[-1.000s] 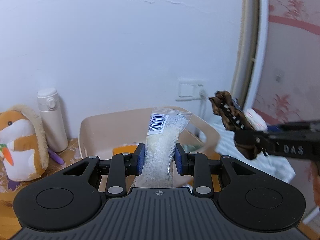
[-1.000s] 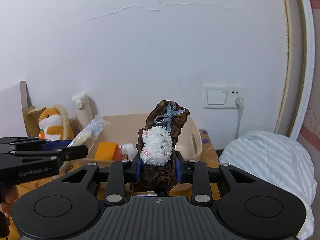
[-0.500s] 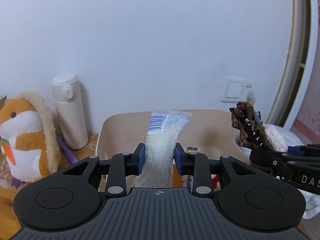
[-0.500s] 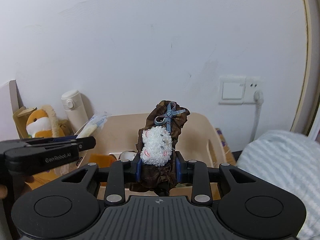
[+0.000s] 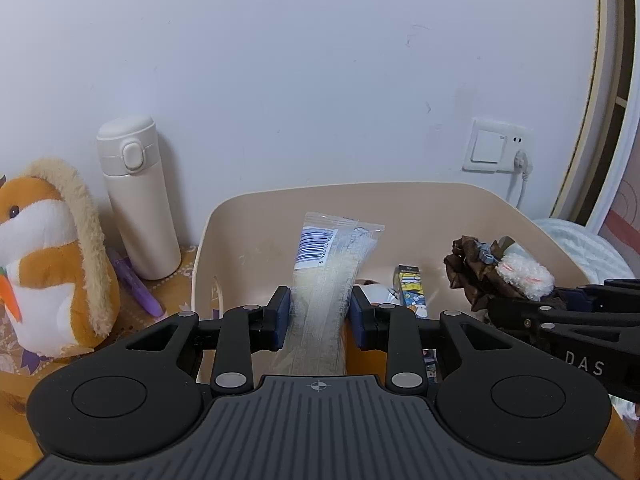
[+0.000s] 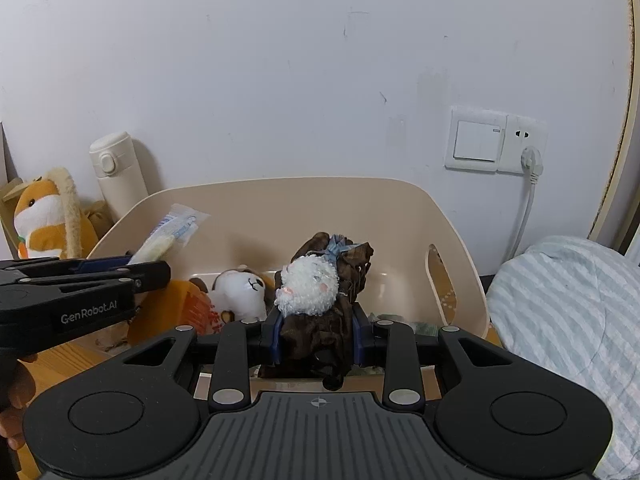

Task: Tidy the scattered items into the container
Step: 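Carry the bread bag and brown scrunchie into the basket and open both grippers, then grasp the cream satin scrunchie with left gripper while right approaches the tissue pack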

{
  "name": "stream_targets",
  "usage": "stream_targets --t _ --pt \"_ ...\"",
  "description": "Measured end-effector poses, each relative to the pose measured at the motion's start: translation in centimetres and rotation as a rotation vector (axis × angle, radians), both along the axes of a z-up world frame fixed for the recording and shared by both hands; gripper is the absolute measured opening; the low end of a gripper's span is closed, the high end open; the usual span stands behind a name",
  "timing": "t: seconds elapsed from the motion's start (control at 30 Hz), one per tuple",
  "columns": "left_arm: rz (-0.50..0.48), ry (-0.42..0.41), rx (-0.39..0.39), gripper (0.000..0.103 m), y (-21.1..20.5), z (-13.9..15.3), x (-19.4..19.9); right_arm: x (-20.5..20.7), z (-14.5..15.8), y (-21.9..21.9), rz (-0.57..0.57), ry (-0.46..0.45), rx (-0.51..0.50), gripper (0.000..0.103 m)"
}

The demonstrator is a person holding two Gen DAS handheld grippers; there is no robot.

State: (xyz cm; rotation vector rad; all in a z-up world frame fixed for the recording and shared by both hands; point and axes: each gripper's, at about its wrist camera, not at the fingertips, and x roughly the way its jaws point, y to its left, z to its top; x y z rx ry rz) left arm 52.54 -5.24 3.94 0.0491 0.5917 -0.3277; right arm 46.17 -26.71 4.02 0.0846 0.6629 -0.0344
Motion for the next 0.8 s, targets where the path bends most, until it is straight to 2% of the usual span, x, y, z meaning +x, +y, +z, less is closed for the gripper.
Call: stream_targets --t 0.03,0.1,0.13,0.17,0.23,0.27,0.4,0.6,0.8 --pt "-0.001 -0.003 0.006 0.032 -0.1 0.0 -0.5 0.1 0.0 0.0 0.003 0.002 0.002 0.03" --pt "0.007 -0.01 0.018 0.035 -0.4 -0.3 -0.9 0.3 0.0 0.0 0.003 0.0 0.004 0.045" --pt "0.014 -0.013 0.022 0.045 -1.1 -0.5 -0.6 0.3 0.1 0.0 0.001 -0.006 0.002 0.045" --pt "0.02 -0.018 0.022 0.059 -0.9 -0.4 -0.8 0.1 0.1 0.0 0.0 -0.012 -0.004 0.048" --pt "0.043 -0.05 0.016 0.075 -0.4 0.0 -1.6 -0.4 0.4 0.1 -0.004 -0.029 -0.025 0.055" --pt "0.046 -0.069 0.007 0.078 0.0 0.2 -2.0 -0.7 0.6 0.1 -0.006 -0.041 -0.036 0.058" --pt "0.028 -0.111 -0.016 0.08 1.6 1.2 -4.1 -2.8 1.4 -0.2 -0.015 -0.091 -0.064 0.062" --pt "0.013 -0.18 -0.004 0.084 3.4 1.4 -8.7 -7.2 1.7 -1.5 -0.009 -0.137 -0.047 0.067" --pt "-0.074 -0.137 0.017 0.084 3.3 -0.5 -12.7 -10.9 0.7 -1.8 0.005 -0.13 -0.067 0.074"
